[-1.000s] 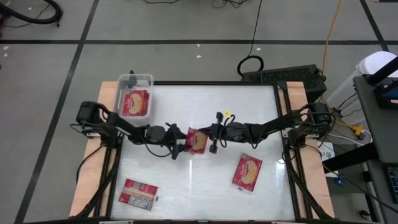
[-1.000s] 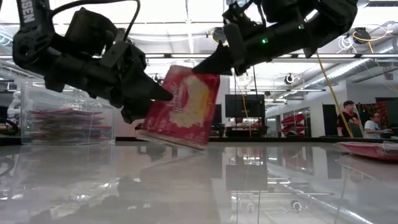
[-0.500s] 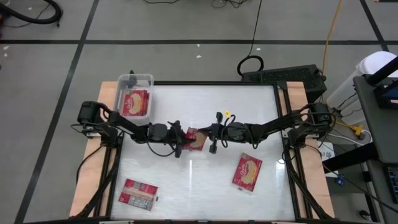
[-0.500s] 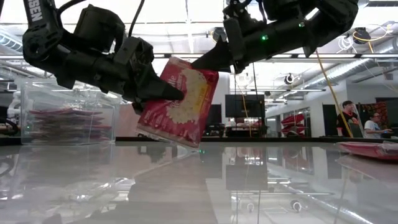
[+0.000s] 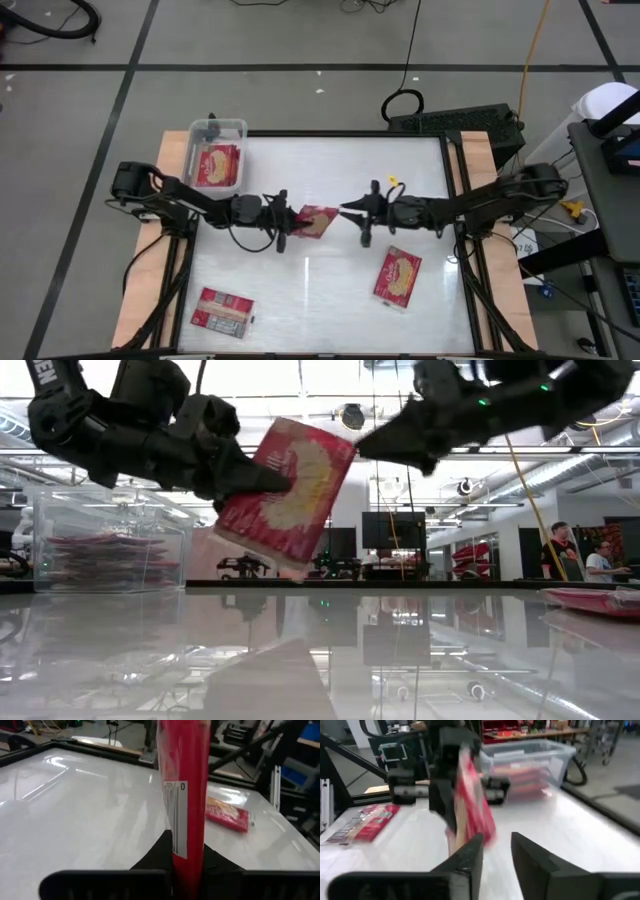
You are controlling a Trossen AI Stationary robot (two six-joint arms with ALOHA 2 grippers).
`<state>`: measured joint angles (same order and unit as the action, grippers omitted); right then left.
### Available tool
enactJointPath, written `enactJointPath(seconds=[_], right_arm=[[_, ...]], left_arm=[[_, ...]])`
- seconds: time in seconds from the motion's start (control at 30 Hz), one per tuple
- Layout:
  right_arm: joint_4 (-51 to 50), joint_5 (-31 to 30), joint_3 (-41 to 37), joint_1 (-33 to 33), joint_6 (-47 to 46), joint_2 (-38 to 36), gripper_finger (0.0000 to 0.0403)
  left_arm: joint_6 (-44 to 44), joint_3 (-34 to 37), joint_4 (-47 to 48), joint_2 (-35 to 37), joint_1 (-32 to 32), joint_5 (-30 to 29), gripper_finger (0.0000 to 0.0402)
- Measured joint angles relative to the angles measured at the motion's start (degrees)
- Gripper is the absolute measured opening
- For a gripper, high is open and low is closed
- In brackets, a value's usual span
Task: Sort popcorn bags into baskets
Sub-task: Stack the red popcorn pack into the bin
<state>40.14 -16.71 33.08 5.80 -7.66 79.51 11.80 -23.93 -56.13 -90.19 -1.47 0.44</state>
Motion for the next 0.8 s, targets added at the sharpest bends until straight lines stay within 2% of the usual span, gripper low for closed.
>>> enactJointPath(seconds=[0.13,0.27,0.37,0.5,0.6,0.8], right_arm=[[1.0,0.0,-5.5,0.0,-4.4,-3.0,0.0125],[5.4,0.2,-9.1,0.6,-8.1,-2.7,0.0145],[7.4,0.2,-10.2,1.7,-9.3,-1.1,0.0151],[9.5,0.2,-10.3,3.1,-9.4,1.1,0.0153],[11.4,0.2,-10.3,3.9,-8.7,2.8,0.0153],[13.7,0.2,-10.3,5.0,-7.7,5.7,0.0153]], left_arm=[[-0.1,-0.1,1.3,2.4,1.4,0.1,0.0019],[-0.1,-0.1,4.0,6.2,3.2,0.2,0.0041],[-0.1,0.0,9.0,11.2,5.4,0.1,0.0037],[-0.1,-0.1,17.7,19.2,9.0,0.8,0.0017],[-1.5,-0.1,25.0,25.9,11.5,1.1,0.0017],[-2.9,-0.1,38.2,40.4,16.9,1.3,0.0042]])
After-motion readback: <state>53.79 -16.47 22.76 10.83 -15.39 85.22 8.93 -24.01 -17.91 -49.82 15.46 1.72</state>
